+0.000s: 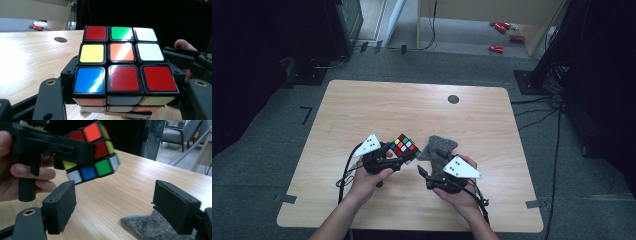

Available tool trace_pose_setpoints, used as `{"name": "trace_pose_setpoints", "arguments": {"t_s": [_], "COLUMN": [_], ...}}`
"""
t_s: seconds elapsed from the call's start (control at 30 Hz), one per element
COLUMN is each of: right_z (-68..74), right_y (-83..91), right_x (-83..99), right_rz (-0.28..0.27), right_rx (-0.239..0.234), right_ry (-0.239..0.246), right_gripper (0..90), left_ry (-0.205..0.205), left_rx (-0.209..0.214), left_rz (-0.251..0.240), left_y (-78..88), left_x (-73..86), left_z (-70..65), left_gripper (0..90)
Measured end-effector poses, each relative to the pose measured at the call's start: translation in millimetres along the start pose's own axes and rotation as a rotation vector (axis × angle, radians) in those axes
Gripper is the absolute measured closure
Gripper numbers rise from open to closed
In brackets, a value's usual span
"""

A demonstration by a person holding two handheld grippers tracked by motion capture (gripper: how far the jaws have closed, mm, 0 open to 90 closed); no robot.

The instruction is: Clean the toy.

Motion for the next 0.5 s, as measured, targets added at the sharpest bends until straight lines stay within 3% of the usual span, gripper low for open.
{"name": "trace_pose_setpoints", "arguments": {"t_s": [0.13,0.23,0.5], "right_z": [10.1,17.3,22.4], "right_y": [-5.4,-9.0,-14.2], "right_x": [1.7,3.2,6.0], "right_rz": [0.005,0.001,0.002], "right_rx": [-0.009,0.012,0.051], "right_ry": [0.038,0.080,0.132], "right_gripper": [17.4,16.9,15.8], "left_ry": [0.006,0.032,0.077], "left_rx": [0.005,0.006,0.034], "left_rz": [0.017,0.027,0.052], "left_y": [-3.5,-5.8,-11.8], "left_x": [0.3,0.3,1.0], "left_z": [-4.4,-7.2,-15.4], "left_gripper": [34.6,34.6,34.6]}}
Point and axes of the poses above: each handheld gripper's, and its own axes: y roughly backward along the jaws, x roughly out of its underside, z roughly to its left, the point moved 2 cm from there along -y, roughly forward along the jaws, and after that the axes turned 3 degrees about -y, right-handed, at the moved point
